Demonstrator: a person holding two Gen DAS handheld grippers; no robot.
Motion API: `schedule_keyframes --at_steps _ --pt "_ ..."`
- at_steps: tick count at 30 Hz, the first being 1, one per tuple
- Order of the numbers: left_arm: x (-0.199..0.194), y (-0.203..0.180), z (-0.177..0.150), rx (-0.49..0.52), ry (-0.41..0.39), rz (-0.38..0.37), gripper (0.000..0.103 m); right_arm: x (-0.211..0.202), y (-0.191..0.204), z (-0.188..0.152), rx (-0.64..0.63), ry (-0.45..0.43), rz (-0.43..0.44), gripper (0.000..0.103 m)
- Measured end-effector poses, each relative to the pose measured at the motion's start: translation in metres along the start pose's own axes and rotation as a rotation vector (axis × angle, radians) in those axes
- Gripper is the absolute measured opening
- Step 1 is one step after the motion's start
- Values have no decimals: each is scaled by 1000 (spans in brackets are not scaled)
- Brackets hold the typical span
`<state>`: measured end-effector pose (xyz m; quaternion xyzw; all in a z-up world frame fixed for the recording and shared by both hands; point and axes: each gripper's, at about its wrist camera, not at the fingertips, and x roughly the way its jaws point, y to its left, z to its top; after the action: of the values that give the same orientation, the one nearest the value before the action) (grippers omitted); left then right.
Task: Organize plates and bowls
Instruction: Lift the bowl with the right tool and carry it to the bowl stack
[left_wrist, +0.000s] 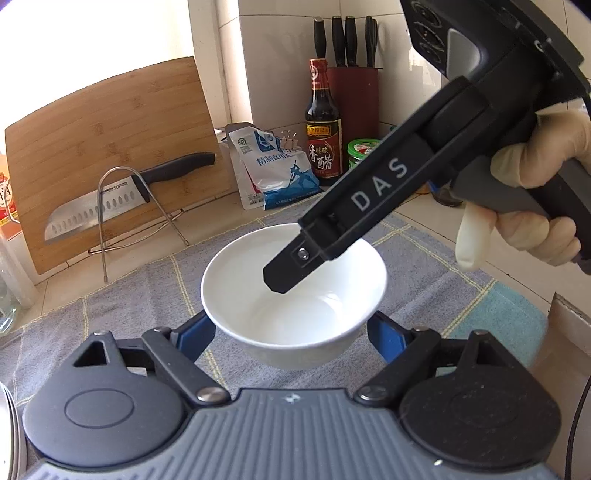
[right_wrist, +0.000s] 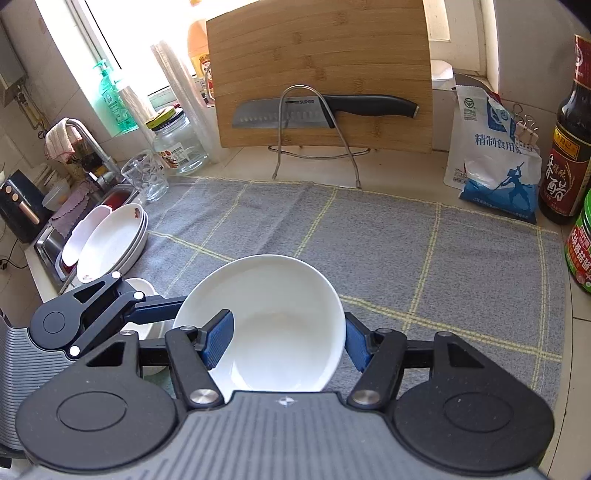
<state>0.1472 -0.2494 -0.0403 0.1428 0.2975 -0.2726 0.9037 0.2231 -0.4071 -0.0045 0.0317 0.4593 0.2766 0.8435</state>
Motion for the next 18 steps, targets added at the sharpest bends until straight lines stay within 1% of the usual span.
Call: schedule_keyframes --at_steps 9,18 --pt "-44 19 -10 -8 -15 10 89 0 42 -2 -15 5 17 69" --pt "-75 37 -23 -23 -29 41 89 7 84 2 -53 7 41 69"
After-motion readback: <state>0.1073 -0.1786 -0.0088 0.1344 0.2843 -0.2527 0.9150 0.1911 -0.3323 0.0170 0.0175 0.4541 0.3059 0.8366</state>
